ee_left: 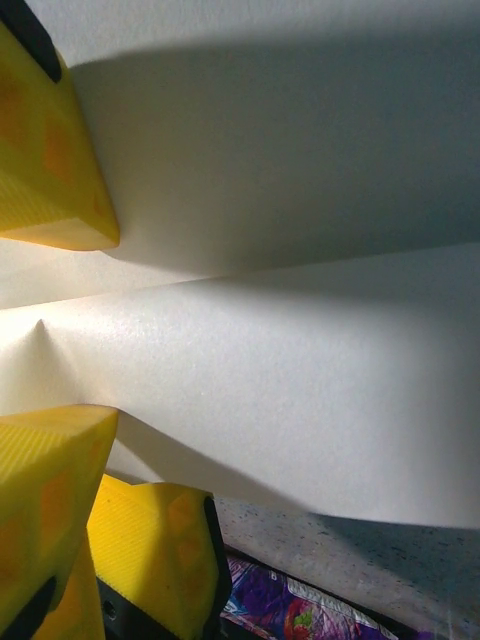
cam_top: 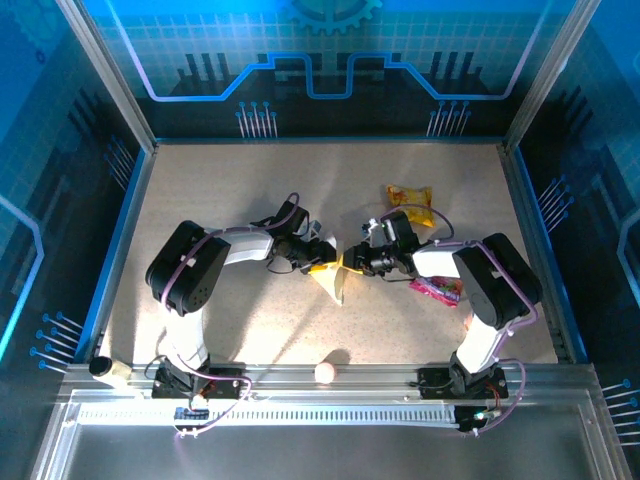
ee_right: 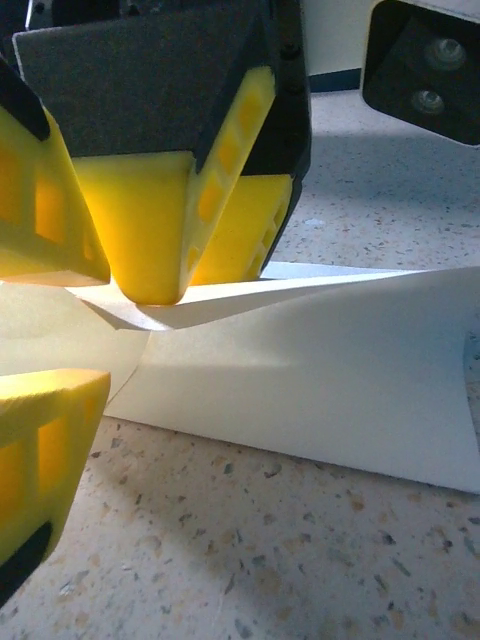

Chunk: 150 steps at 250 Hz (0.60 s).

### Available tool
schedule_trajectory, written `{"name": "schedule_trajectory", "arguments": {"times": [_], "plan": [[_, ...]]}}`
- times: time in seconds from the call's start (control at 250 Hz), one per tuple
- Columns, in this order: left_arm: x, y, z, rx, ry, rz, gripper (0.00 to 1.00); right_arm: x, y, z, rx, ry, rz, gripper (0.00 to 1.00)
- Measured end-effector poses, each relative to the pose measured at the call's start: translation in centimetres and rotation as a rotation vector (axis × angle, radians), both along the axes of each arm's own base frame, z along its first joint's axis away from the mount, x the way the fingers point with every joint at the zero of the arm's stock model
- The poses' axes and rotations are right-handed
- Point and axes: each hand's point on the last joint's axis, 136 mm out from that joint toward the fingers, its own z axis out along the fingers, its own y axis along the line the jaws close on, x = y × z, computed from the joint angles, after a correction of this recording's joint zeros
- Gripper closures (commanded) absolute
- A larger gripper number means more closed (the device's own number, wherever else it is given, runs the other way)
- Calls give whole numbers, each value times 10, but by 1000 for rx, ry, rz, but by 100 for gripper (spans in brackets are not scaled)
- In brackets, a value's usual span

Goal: Fold a paper plane with a square sheet of paper (fold left side to right side)

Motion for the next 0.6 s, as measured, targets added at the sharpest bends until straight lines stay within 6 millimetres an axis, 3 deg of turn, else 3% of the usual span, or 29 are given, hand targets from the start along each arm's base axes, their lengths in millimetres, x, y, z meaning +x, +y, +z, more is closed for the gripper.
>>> {"name": "schedule_trajectory", "arguments": {"times": [0.216, 0.408, 0.599], "plan": [[0, 0, 0, 2, 1, -3, 53, 3, 1, 0, 2, 6, -5, 84], [0, 0, 0, 3, -6, -15, 53, 5, 2, 0, 2, 6, -6, 100], [0, -1, -1, 7, -4, -20, 54, 9, 2, -2, -18, 6, 0, 100]]}}
